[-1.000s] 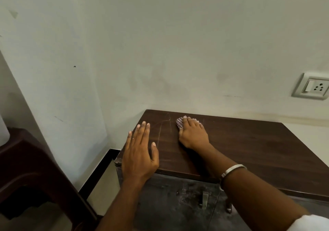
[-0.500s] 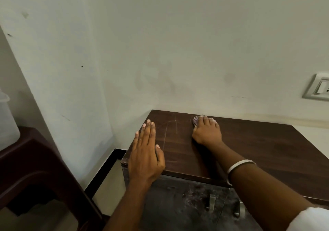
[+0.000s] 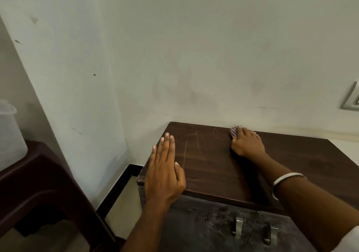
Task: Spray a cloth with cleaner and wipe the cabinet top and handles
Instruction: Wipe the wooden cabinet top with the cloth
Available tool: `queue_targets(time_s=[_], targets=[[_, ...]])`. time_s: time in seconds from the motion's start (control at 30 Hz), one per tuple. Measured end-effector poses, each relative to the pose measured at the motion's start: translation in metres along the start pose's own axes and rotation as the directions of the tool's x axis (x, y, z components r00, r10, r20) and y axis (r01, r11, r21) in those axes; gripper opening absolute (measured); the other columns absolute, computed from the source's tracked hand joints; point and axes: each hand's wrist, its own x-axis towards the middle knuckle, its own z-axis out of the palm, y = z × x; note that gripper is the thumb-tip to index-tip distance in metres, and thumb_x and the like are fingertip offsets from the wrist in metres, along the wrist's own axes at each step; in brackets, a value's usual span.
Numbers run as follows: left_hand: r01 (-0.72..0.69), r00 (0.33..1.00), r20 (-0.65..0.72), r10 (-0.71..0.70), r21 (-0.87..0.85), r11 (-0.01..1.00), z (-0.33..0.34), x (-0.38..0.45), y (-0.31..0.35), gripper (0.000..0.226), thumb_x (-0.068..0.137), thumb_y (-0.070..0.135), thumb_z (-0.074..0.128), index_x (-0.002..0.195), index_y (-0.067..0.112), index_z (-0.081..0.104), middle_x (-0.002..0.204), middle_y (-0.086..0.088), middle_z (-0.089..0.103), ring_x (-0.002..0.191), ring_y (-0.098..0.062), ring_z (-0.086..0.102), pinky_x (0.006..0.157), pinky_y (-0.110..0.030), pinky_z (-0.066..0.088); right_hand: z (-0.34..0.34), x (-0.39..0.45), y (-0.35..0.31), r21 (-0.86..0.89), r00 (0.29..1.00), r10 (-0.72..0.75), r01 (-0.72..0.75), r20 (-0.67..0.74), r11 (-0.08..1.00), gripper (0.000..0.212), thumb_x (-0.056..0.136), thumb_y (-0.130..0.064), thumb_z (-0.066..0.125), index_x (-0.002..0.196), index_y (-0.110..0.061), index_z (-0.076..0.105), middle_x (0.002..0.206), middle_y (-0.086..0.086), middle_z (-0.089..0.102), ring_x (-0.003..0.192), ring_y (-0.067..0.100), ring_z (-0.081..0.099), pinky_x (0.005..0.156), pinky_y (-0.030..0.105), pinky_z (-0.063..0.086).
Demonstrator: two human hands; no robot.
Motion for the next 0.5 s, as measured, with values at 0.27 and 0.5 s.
queue_targets(time_s=[0.27, 0.5], targets=[[0.002, 0.999, -0.036, -0.001, 0.021, 1.000, -0.004, -0.003, 0.004, 0.069, 0.089, 0.028, 0.023, 0.154, 0.013, 0.011, 0.163, 0.001, 0.006, 0.150, -0.010, 0.002, 0.122, -0.040, 0.011, 0.015, -0.007, -0.057, 0.013, 0.995, -0.102, 0.102, -0.016, 0.995, 0.059, 0.099, -0.035, 0.026, 0.152, -0.011, 0.017, 0.160, 0.010, 0.016, 0.148, 0.029, 0.012, 0.121, 0.043, 0.007], [0.068, 0.991, -0.114, -0.065, 0.018, 0.998, -0.006, -0.008, 0.010, 0.072, 0.085, 0.026, 0.027, 0.154, 0.009, 0.013, 0.162, -0.004, 0.010, 0.150, -0.015, 0.006, 0.122, -0.044, 0.009, 0.015, -0.001, -0.053, 0.039, 0.974, -0.227, 0.227, 0.003, 0.973, 0.059, 0.098, -0.037, 0.027, 0.153, -0.015, 0.019, 0.160, 0.007, 0.020, 0.147, 0.024, 0.017, 0.121, 0.041, 0.010]])
